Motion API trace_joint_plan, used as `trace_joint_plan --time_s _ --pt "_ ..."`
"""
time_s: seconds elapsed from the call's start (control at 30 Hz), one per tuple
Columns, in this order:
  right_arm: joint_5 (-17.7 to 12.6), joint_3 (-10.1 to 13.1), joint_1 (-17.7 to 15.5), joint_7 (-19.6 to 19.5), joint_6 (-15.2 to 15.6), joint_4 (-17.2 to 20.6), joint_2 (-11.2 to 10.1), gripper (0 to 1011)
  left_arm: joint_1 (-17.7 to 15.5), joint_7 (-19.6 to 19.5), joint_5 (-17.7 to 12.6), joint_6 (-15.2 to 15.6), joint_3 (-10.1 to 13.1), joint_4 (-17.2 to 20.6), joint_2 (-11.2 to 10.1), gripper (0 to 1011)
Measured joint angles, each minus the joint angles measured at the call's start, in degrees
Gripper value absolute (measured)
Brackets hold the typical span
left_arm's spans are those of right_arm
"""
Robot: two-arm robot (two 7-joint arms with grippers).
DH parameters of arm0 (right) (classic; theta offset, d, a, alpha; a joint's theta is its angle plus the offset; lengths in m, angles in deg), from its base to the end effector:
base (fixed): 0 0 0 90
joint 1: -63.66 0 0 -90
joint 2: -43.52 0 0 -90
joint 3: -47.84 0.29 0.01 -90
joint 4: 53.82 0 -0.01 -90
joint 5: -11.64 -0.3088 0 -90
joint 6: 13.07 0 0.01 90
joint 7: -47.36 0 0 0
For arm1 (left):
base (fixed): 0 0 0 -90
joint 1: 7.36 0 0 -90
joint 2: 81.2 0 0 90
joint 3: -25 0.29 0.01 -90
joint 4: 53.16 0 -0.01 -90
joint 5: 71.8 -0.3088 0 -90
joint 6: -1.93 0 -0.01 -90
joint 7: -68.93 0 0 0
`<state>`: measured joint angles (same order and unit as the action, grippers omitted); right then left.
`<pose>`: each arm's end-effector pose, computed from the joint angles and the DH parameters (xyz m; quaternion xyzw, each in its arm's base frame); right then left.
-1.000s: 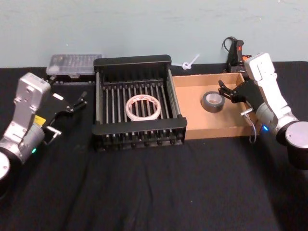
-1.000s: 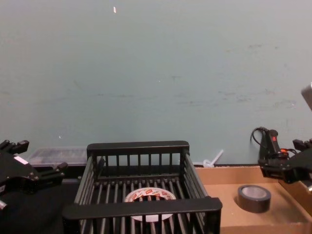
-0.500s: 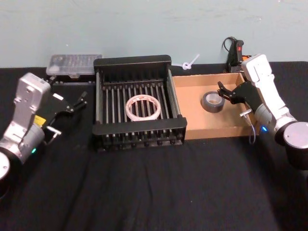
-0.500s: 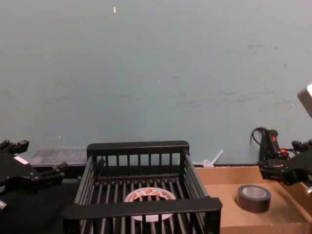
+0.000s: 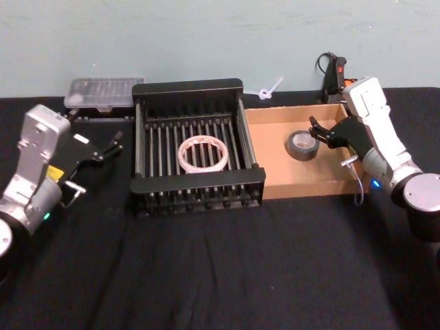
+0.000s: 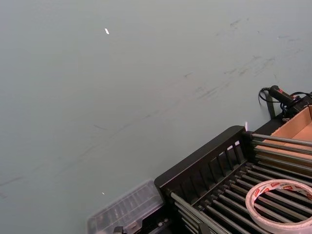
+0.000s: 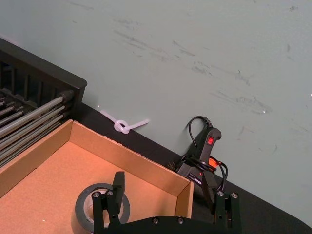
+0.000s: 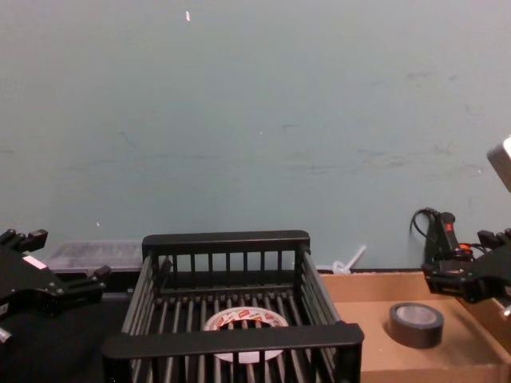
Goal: Pick up the white tape and place it into the black box , Pick up the silver tape and place it into the brown box.
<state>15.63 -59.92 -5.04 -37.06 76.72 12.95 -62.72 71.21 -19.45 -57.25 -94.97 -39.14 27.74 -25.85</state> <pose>0.4228 -0.0313 -0.3004 -0.1860 -0.1236 -0.5852 0.7795 0.3581 0.0827 -0.3023 0.1416 -0.1324 0.5800 0.7913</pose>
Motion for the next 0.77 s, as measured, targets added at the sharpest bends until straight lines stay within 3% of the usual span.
trace_joint_plan --time_s 0.77 --pt "-0.1 0.0 0.0 0.0 0.0 0.0 0.0 1002 0.0 0.0 0.0 0.0 0.0 0.0 0.0 1001"
